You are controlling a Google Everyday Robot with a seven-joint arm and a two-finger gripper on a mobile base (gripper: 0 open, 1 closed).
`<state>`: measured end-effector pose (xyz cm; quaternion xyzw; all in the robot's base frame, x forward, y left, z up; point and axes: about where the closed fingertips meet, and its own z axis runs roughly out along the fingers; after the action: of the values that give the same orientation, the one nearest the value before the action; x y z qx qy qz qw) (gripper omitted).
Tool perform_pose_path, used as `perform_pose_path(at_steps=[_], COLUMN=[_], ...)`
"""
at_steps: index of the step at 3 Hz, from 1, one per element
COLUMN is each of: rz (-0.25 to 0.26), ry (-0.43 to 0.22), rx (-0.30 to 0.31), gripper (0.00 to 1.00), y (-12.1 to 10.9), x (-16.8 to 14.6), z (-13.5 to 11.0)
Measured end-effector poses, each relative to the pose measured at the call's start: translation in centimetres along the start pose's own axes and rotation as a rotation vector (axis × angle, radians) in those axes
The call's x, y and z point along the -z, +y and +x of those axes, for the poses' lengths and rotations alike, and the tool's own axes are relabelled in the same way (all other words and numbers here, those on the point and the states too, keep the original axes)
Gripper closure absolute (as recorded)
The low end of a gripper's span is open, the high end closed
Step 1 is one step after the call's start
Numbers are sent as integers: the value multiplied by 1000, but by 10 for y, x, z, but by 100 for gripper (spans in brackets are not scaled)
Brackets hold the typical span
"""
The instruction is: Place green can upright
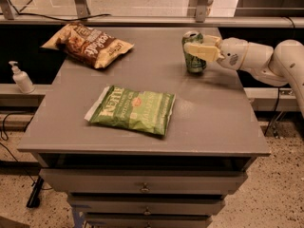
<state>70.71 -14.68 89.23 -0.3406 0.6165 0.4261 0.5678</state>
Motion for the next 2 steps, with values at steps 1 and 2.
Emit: perform_pose_path(at_steps=[1, 2], rz=[0, 0], ry=[0, 0], rx=[0, 0], gripper=[84, 84], y=[0, 1], x=[0, 0], z=[-3, -5])
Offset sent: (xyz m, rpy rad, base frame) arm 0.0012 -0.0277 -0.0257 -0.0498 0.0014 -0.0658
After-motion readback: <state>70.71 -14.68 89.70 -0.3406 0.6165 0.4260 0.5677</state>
